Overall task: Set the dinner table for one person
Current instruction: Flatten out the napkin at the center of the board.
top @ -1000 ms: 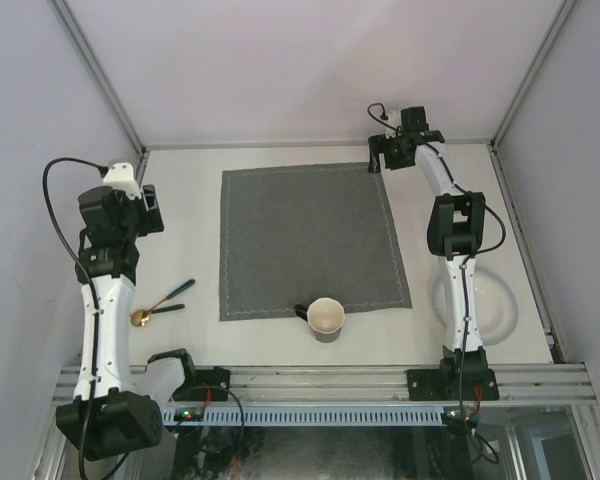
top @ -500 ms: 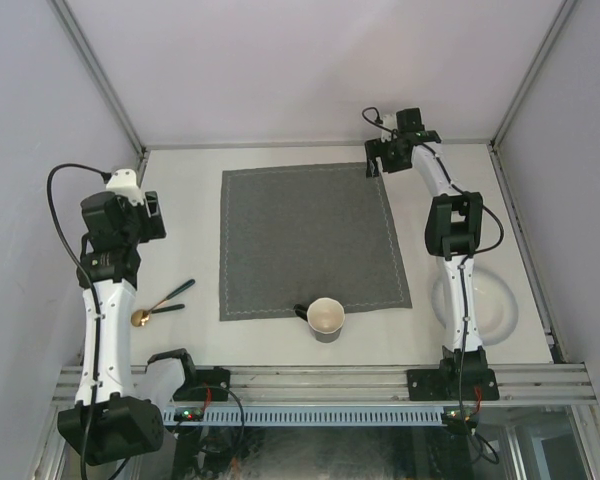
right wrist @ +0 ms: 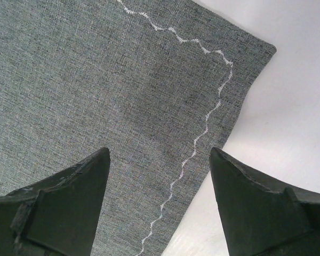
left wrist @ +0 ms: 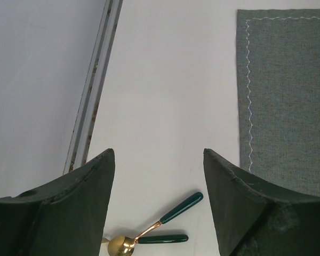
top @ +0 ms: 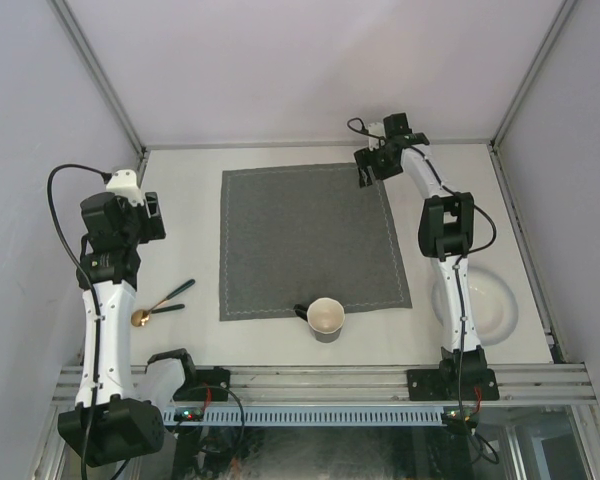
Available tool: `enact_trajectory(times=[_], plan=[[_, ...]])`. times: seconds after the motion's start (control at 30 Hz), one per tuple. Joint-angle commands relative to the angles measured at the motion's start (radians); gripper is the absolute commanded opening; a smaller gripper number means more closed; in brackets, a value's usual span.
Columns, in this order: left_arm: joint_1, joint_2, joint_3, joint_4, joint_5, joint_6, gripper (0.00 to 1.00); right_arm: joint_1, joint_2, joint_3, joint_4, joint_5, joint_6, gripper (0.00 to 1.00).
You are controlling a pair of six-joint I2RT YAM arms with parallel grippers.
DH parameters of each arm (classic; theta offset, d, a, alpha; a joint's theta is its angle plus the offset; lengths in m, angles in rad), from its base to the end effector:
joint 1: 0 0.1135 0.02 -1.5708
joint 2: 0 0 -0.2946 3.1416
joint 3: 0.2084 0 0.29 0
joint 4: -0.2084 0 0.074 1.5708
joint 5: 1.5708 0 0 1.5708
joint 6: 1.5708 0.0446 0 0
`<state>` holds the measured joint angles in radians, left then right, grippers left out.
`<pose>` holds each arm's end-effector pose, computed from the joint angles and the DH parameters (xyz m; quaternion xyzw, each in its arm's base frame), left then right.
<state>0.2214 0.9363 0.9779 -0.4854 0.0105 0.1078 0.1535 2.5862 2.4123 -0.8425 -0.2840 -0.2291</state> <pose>0.2279 0.0508 0.3716 -0.0452 0.8442 0.0831 0.5276 0.6124 0.1074 0.1795 -0.2191 0.9274 0.1258 0.2759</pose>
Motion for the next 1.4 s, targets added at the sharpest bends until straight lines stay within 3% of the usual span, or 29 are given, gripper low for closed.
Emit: enact_trajectory(times=[0.0, 0.43, 1.37], plan=[[0.006, -0.012, -0.002, 0.008, 0.009, 0.012, 0.72, -0.009, 0.000, 0.031, -0.002, -0.001, -0.027, 0.75], [0.005, 0.003, -0.002, 0.009, 0.008, 0.011, 0.72, -0.134, 0.050, 0.069, 0.017, -0.239, 0.100, 0.75], [0.006, 0.009, 0.008, 0.000, 0.011, 0.006, 0.72, -0.099, 0.083, 0.099, -0.022, -0.239, -0.010, 0.75]])
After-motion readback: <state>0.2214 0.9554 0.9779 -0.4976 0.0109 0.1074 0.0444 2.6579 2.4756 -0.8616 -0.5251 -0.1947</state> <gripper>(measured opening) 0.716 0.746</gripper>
